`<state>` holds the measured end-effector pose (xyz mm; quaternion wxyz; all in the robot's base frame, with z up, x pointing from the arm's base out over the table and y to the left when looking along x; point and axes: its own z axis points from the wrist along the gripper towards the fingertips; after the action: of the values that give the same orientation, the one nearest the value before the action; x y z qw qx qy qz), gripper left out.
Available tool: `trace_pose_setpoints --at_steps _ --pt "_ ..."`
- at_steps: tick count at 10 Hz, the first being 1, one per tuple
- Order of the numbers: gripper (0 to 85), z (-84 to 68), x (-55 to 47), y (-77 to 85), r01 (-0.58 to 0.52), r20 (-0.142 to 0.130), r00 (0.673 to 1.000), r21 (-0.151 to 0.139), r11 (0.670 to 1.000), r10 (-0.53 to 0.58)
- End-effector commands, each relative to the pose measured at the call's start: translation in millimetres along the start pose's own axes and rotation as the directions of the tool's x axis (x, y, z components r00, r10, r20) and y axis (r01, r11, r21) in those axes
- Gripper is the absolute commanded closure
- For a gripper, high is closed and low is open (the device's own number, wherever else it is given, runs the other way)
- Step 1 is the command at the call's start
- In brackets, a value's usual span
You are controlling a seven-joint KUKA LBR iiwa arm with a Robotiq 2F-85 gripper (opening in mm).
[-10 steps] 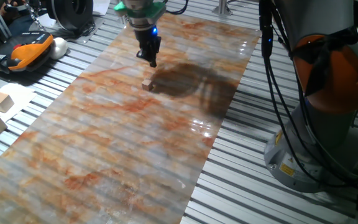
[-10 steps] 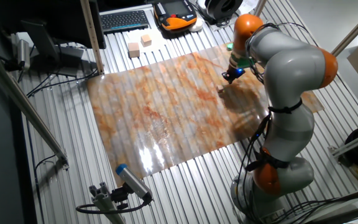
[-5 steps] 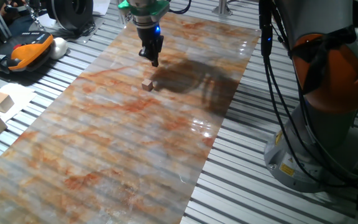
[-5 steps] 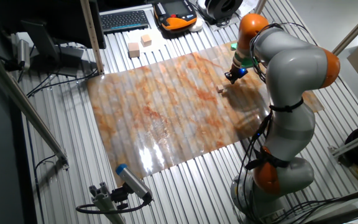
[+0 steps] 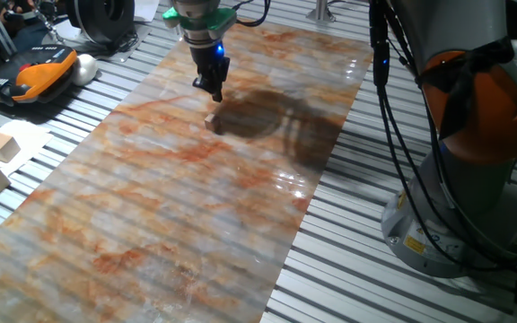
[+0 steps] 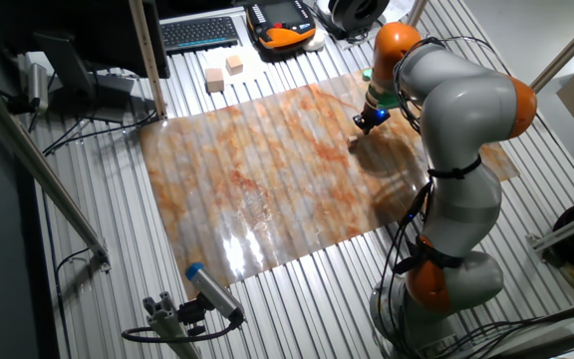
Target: Use the gripper to push the small block from left to right
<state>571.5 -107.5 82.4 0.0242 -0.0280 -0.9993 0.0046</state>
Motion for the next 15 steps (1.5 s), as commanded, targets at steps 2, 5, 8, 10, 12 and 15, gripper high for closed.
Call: trace_pose_setpoints --at_steps 2,5,8,10,12,15 --pt "85.0 0.9 0.5 0.8 -0.002 0.002 1.000 -0.002 1.000 0.002" --pt "85.0 0.9 0.5 0.8 -0.005 -0.022 1.000 -0.016 1.000 0.004" --pt "85.0 0.9 0.5 0.8 -0.029 -0.038 0.999 -0.017 0.999 0.029" --pt "85.0 0.9 0.5 0.8 -0.034 -0.058 0.998 -0.020 0.999 0.033" --pt "85.0 0.9 0.5 0.8 -0.053 -0.052 0.997 -0.004 0.999 0.053" --pt "85.0 0.9 0.5 0.8 -0.052 -0.040 0.998 0.036 0.998 0.053"
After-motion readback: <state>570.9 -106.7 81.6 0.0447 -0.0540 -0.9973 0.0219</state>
